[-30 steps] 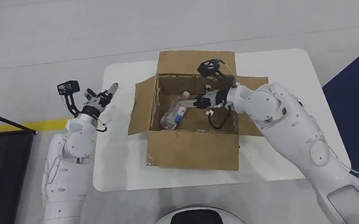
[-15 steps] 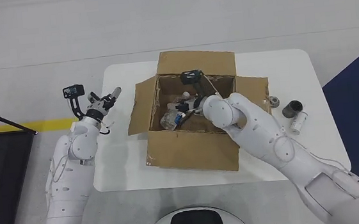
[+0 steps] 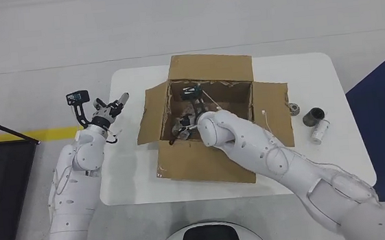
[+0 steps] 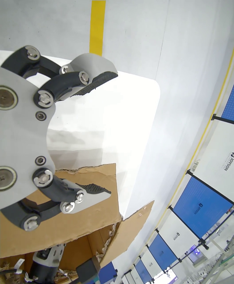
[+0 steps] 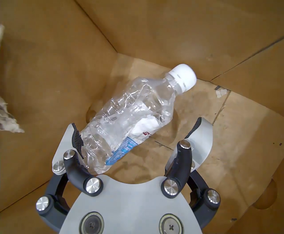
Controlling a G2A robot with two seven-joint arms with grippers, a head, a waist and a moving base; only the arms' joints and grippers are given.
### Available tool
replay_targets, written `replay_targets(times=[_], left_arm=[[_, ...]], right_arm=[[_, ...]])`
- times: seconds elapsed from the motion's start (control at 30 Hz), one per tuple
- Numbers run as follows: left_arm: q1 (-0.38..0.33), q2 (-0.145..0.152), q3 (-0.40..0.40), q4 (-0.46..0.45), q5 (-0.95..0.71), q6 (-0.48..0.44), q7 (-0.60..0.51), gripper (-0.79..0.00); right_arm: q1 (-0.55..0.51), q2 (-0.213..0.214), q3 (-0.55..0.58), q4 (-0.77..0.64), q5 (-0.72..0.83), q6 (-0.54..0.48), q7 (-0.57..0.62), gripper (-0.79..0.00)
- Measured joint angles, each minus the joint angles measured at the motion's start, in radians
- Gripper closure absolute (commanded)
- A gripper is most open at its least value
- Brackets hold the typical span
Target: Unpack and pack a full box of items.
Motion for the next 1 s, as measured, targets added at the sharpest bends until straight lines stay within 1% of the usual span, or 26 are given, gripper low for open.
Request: replay_targets(times=[0.23,0.27,0.3,0.33,0.37,0.4,0.43,0.5,0.57,0.6,0.7,0.8,1.0], left_arm=[[0.0,0.0,0.0,0.0,0.0,0.0,0.0,-0.785],[0.0,0.0,0.0,0.0,0.0,0.0,0.0,-0.785],[0.0,0.0,0.0,0.0,0.0,0.0,0.0,-0.785],[0.0,0.0,0.0,0.0,0.0,0.0,0.0,-0.785],[0.0,0.0,0.0,0.0,0.0,0.0,0.0,-0.785],[0.0,0.0,0.0,0.0,0.0,0.0,0.0,-0.785],[0.0,0.0,0.0,0.0,0.0,0.0,0.0,-0.785],[0.0,0.0,0.0,0.0,0.0,0.0,0.0,-0.785],[0.0,0.0,0.0,0.0,0.0,0.0,0.0,-0.785],[0.0,0.0,0.0,0.0,0.0,0.0,0.0,-0.785],[0.0,0.0,0.0,0.0,0.0,0.0,0.0,-0.785],[0.0,0.0,0.0,0.0,0.0,0.0,0.0,-0.785],[0.0,0.0,0.0,0.0,0.0,0.0,0.0,-0.785]], right_arm=[[0.035,-0.055,-0.024,0.092,0.025,0.0,-0.005,-0.785],[0.039,-0.062,-0.025,0.108,0.027,-0.003,-0.006,-0.77],[0.042,-0.067,-0.026,0.118,0.027,-0.004,-0.005,-0.674],[0.045,-0.071,-0.026,0.128,0.027,-0.006,-0.004,-0.6],[0.048,-0.077,-0.026,0.14,0.027,-0.006,0.0,-0.416],[0.05,-0.08,-0.025,0.149,0.027,-0.006,0.003,-0.379],[0.053,-0.083,-0.022,0.157,0.027,-0.006,0.006,-0.308],[0.057,-0.087,-0.013,0.174,0.027,-0.007,0.012,-0.228],[0.06,-0.089,-0.001,0.187,0.028,-0.012,0.018,-0.037],[0.061,-0.088,0.006,0.19,0.027,-0.016,0.02,0.0],[0.054,-0.081,0.037,0.179,0.028,-0.036,0.018,0.0],[0.032,-0.064,0.078,0.147,0.014,-0.055,0.004,0.0],[-0.043,-0.013,0.172,0.015,-0.041,-0.117,0.023,0.0]])
